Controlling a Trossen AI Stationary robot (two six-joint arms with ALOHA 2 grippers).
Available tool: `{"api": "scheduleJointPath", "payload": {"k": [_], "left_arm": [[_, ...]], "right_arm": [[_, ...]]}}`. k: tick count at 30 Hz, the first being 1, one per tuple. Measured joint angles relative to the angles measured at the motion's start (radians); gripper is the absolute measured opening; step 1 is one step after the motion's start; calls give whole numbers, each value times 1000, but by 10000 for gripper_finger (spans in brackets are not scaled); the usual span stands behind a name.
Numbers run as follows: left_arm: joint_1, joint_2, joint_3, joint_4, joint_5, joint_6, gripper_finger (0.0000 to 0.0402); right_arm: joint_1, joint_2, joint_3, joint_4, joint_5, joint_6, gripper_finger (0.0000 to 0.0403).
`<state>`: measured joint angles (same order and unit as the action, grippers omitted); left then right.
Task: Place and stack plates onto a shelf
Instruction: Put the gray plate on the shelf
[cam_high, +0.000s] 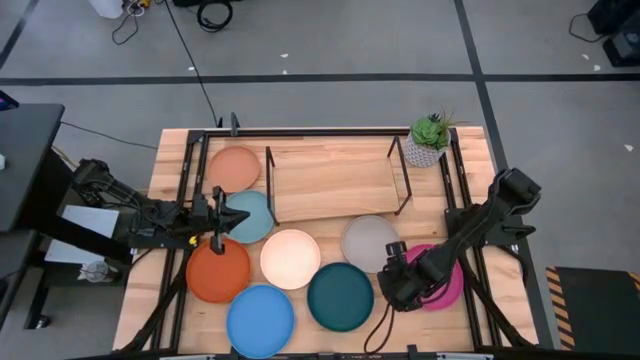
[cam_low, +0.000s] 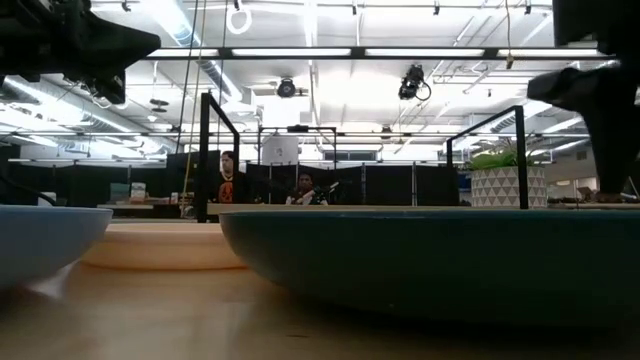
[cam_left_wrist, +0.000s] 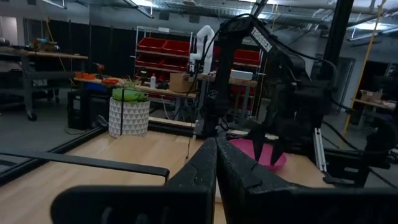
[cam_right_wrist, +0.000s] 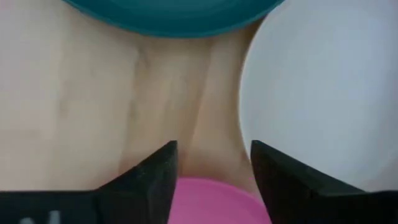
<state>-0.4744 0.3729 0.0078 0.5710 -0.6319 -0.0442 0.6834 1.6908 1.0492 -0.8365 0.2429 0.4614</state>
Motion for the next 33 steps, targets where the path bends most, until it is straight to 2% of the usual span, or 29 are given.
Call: {"api": "scheduleJointPath", "payload": {"k": [4,8,19,25,28,33], "left_arm": [[0,0,0,0,0,12,16],[0,0,0,0,0,15,16],[0,0,0,-3,0,30,16],[0,0,0,-8,0,3,16],[0,0,0,-10,0,-13,16],[0,0,0,-10,0,-23,16]], "right_arm": [[-17,49,0,0,54,-33,220],[-52,84,0,4,53,-53,199],[-114,91,-8,37,-23,-90,75],[-127,91,-8,55,-57,-133,26],[-131,83,-8,47,-63,-144,12],[-131,48,-3,47,-68,-148,15]]}}
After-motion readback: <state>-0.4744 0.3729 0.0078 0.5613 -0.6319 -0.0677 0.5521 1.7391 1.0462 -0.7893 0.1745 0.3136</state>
